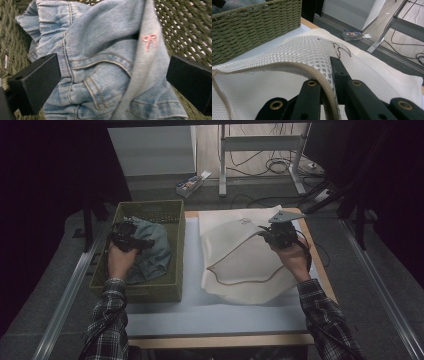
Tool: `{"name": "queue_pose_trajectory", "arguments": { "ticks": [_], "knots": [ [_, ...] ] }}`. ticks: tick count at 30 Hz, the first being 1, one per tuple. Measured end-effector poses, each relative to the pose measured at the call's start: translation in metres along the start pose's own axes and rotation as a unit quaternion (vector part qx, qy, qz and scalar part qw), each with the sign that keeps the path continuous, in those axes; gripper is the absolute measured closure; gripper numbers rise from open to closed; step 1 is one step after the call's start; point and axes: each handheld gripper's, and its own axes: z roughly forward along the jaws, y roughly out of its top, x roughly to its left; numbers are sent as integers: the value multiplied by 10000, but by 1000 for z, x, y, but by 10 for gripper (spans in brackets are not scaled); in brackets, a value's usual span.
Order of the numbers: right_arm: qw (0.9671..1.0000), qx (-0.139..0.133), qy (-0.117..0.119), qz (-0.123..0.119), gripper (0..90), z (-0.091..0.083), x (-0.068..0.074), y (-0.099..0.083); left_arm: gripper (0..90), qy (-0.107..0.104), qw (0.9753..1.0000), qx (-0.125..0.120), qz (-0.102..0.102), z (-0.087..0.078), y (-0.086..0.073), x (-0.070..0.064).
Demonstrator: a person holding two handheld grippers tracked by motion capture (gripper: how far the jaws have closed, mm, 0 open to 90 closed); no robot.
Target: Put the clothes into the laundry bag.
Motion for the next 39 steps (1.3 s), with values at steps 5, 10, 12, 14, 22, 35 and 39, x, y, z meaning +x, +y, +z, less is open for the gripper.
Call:
{"name": "queue_pose_trajectory", "arguments": {
  "ticks": [5,10,12,14,22,35,39],
  "knots": [
    [10000,9,0,-5,845,0,0,0,0,65,9997,192,-109,10,-1,6],
    [10000,3,9,-1,843,0,0,0,0,-7,9993,344,-145,19,0,9],
    [10000,1,10,2,843,0,0,0,0,-17,9990,403,-173,20,1,12],
    [10000,4,12,1,843,0,0,0,0,-99,9986,432,-302,23,2,14],
    [10000,6,17,-3,844,0,0,0,0,-364,9957,684,-509,34,3,23],
    [10000,23,31,-13,844,3,1,0,0,-574,9908,1225,8,55,13,-13],
    [10000,51,41,-38,844,4,3,0,0,-605,9890,1316,298,62,18,-30]
  ]
}}
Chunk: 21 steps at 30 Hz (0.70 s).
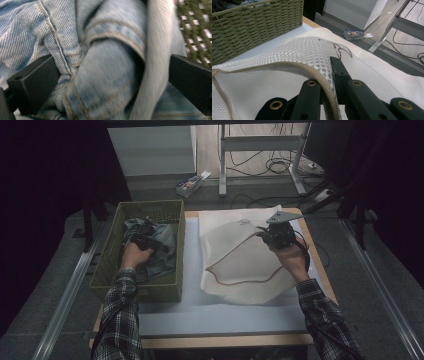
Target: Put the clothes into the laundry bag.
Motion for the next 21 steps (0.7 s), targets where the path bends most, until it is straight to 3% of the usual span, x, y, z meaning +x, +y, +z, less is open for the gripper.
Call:
{"name": "queue_pose_trajectory", "arguments": {
  "ticks": [3,9,14,21],
  "knots": [
    [10000,-7,1,14,844,-1,-1,0,0,246,9995,146,128,2,2,-1],
    [10000,-17,-3,31,844,-2,-3,-1,0,712,9963,288,-392,2,-3,19],
    [10000,-7,-4,6,844,-2,-2,-1,0,644,9959,219,-604,3,-9,31],
    [10000,-14,5,16,843,-2,-2,0,0,324,9981,235,-479,9,-5,23]
  ]
}}
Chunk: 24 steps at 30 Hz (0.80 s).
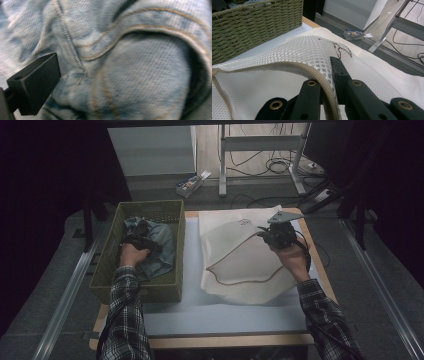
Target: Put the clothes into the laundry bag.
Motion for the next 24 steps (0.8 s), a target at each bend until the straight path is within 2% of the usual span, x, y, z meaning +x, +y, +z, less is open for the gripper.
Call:
{"name": "queue_pose_trajectory", "arguments": {
  "ticks": [3,5,7,8,10,12,14,17,20,24],
  "knots": [
    [10000,12,3,7,843,1,0,0,0,-106,9997,137,161,2,5,-12],
    [10000,24,10,8,843,2,1,-1,0,-91,9997,150,189,3,5,-12],
    [10000,35,10,4,843,2,1,-1,0,23,9998,178,92,3,5,-7],
    [10000,36,5,-7,843,2,1,-1,0,144,9997,192,72,4,5,-5],
    [10000,39,9,12,843,2,1,-1,0,310,9992,211,-122,4,4,0],
    [10000,40,9,20,843,1,0,-2,0,295,9990,152,-314,5,2,6],
    [10000,45,14,44,843,1,-1,-3,0,248,9992,173,-251,6,1,6],
    [10000,46,16,37,843,1,-1,-3,0,218,9990,358,-181,8,6,-2],
    [10000,42,24,45,842,2,-1,-2,0,167,9987,486,19,9,10,-8],
    [10000,57,32,31,842,3,0,-3,3,195,9983,544,-72,9,12,-6]
  ]
}}
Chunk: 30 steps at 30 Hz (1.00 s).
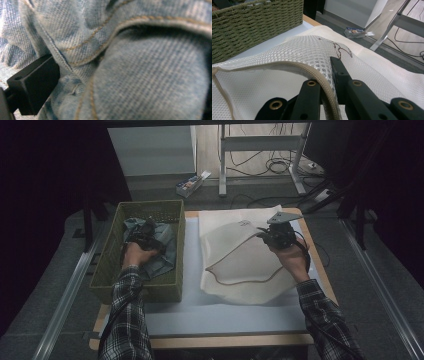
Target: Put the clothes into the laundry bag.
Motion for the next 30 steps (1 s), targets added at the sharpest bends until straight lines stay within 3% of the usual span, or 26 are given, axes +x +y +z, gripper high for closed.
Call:
{"name": "queue_pose_trajectory", "arguments": {
  "ticks": [2,4,6,10,20,30],
  "knots": [
    [10000,-5,-1,7,842,0,0,0,76,25,10000,6,12,-4,0,3],
    [10000,-1,1,23,842,0,0,0,226,0,10000,-44,-9,-7,-2,5],
    [10000,2,1,17,841,0,0,0,257,5,9999,-78,70,-8,-2,6],
    [10000,3,8,21,842,1,1,0,534,51,9997,-212,149,-12,-5,9],
    [10000,-20,40,85,855,-1,-1,0,609,-152,9993,-312,139,-19,-7,16],
    [10000,-38,27,83,855,-2,-3,0,614,-397,9955,-861,-17,-41,-13,24]
  ]
}}
